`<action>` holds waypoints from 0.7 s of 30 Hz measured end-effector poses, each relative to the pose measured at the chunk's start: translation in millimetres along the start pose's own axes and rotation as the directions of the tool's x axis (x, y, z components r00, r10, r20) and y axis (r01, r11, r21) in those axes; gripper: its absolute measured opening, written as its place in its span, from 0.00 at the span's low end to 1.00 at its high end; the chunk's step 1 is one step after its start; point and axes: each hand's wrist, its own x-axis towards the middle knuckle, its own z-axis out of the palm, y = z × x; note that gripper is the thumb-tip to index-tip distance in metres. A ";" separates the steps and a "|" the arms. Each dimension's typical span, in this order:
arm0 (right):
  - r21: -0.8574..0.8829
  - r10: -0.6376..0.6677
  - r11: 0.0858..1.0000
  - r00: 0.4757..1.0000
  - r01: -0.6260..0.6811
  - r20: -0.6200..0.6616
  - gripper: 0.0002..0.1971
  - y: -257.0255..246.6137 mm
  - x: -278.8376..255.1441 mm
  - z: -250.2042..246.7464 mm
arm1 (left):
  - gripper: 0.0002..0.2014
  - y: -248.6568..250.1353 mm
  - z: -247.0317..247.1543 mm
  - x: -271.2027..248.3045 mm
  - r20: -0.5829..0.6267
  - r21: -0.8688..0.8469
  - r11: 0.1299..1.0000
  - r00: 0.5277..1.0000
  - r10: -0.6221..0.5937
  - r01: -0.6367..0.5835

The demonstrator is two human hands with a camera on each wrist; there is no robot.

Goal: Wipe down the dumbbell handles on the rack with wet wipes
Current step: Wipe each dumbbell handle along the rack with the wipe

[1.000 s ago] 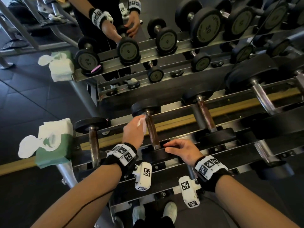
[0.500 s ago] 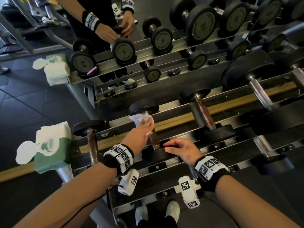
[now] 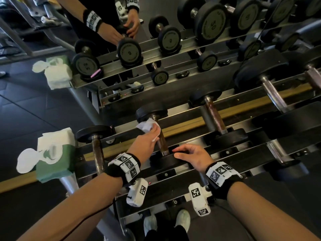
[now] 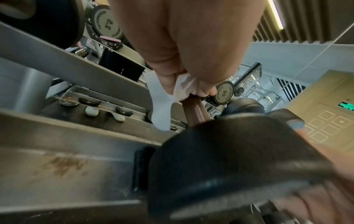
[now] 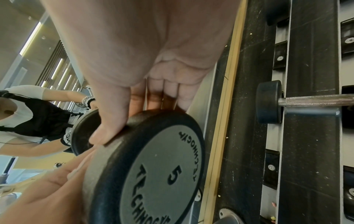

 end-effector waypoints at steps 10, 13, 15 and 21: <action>0.036 -0.032 0.999 0.999 0.033 -0.013 0.09 1.8 -3.3 4.0 | 0.23 3.3 -3.4 2.1 -0.010 -0.205 0.971 0.992 -0.124 0.120; 0.042 -0.040 0.998 0.999 0.041 -0.024 0.10 4.2 -4.6 5.5 | 0.17 1.4 -5.0 18.6 -0.097 -0.141 0.981 0.984 -0.151 0.136; 0.033 -0.045 0.998 0.998 0.047 -0.033 0.10 5.9 -5.4 5.6 | 0.20 -0.5 -2.8 13.9 -0.065 -0.146 0.977 0.984 -0.167 0.156; 0.010 -0.058 0.998 0.998 0.058 -0.034 0.11 10.4 -5.4 5.7 | 0.25 -10.9 16.7 -22.8 0.141 -0.052 0.998 0.989 0.048 -0.041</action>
